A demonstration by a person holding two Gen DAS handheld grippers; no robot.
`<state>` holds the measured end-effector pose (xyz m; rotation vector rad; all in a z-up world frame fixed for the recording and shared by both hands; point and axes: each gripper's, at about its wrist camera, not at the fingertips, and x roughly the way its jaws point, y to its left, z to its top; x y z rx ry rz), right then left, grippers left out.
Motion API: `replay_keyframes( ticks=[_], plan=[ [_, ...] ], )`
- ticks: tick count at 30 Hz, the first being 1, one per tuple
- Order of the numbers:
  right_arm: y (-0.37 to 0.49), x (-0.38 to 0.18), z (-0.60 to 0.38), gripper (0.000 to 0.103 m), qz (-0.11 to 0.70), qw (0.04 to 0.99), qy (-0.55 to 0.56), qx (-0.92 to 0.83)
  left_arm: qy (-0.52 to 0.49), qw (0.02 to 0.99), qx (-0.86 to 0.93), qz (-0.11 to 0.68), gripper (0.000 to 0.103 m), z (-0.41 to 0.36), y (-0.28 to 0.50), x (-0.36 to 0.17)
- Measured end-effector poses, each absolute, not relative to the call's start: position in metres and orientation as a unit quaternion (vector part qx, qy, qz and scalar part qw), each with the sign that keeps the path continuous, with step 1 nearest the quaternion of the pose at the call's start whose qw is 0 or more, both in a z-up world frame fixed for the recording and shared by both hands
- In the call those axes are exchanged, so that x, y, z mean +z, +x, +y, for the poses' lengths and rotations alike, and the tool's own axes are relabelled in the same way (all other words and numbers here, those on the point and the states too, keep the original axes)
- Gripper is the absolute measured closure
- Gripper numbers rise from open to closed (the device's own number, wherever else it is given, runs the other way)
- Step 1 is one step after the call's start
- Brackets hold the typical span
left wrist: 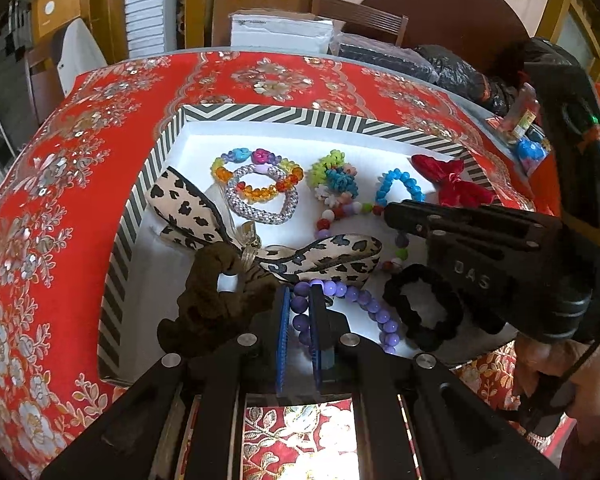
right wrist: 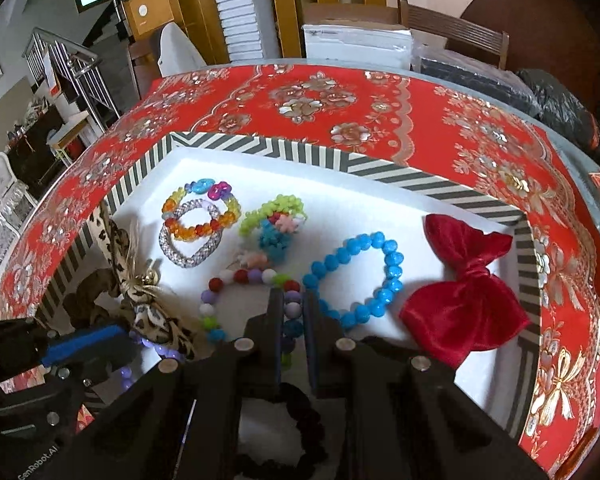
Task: Organize jewelry
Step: 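Carry both bracelets over the striped box, then open both tools to release the bracelets into the box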
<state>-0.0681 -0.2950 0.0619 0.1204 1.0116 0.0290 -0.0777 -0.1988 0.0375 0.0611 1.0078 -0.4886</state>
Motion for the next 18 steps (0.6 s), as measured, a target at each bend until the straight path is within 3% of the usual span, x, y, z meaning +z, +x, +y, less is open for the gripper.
replay_keyframes(
  ticks=[4, 9, 18],
  plan=[
    [-0.079, 0.07, -0.301, 0.065, 0.473, 0.878, 0.069, 0.008, 0.026, 0.844, -0.231, 0.483, 0.087, -0.2, -0.077, 0.037],
    [-0.098, 0.079, -0.305, 0.063, 0.464, 0.882, 0.079, 0.003, 0.033, 0.851, -0.226, 0.472, 0.075, -0.201, -0.083, 0.043],
    [-0.147, 0.105, -0.309, 0.052, 0.425, 0.9, 0.092, -0.038, 0.036, 0.872, -0.226, 0.433, 0.075, -0.199, -0.103, 0.069]
  ],
)
